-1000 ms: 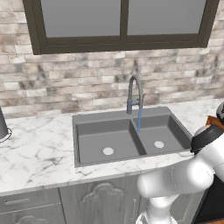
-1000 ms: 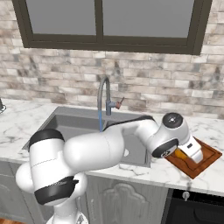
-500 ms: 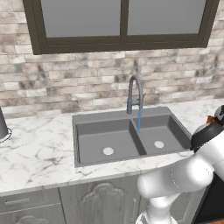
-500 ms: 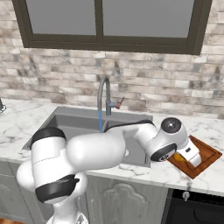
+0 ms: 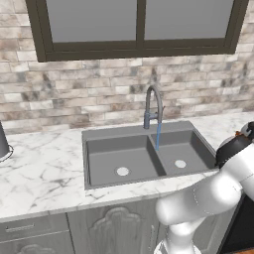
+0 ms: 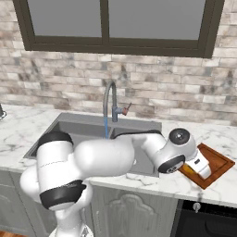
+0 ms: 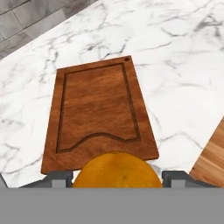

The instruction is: Pick the orange from the sink and place it on the cutting board to airdry. Then turn off the sink faucet.

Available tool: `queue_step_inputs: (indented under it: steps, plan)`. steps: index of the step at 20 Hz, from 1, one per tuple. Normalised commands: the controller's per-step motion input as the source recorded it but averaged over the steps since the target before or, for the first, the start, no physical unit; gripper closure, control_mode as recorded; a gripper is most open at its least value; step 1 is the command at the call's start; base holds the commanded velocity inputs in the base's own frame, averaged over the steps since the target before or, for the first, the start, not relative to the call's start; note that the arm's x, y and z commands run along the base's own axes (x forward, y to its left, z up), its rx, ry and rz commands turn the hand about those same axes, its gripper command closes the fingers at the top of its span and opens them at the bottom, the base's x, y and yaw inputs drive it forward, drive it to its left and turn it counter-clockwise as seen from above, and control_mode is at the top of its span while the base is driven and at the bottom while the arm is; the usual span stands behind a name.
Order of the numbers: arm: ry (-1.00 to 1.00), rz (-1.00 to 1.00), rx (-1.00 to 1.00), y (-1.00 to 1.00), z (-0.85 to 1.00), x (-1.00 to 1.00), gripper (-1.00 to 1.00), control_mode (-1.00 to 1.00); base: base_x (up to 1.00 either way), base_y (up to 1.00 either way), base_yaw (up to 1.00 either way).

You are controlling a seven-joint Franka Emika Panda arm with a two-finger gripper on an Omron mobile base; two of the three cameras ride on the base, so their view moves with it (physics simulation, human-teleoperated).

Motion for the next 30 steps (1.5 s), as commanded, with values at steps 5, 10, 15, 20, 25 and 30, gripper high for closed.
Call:
queue_step_inputs:
  steps: [5, 10, 15, 20, 25, 30]
  plan:
    - [0.00, 0.01, 0.00, -0.04, -0.15, 0.06, 1.00, -1.00, 0.00, 0.00, 0.00]
    - [0.00, 0.01, 0.00, -0.07, -0.14, 0.06, 1.00, -1.00, 0.00, 0.00, 0.00]
    - [0.00, 0.01, 0.00, -0.11, -0.11, 0.04, 1.00, -1.00, 0.00, 0.00, 0.00]
    - [0.00, 0.01, 0.00, -0.12, -0.12, 0.05, 1.00, -1.00, 0.00, 0.00, 0.00]
    - [0.00, 0.02, 0.00, -0.10, -0.08, 0.18, 1.00, -1.00, 0.00, 0.00, 0.00]
    - [0.00, 0.03, 0.00, -0.14, -0.05, 0.23, 1.00, -1.00, 0.00, 0.00, 0.00]
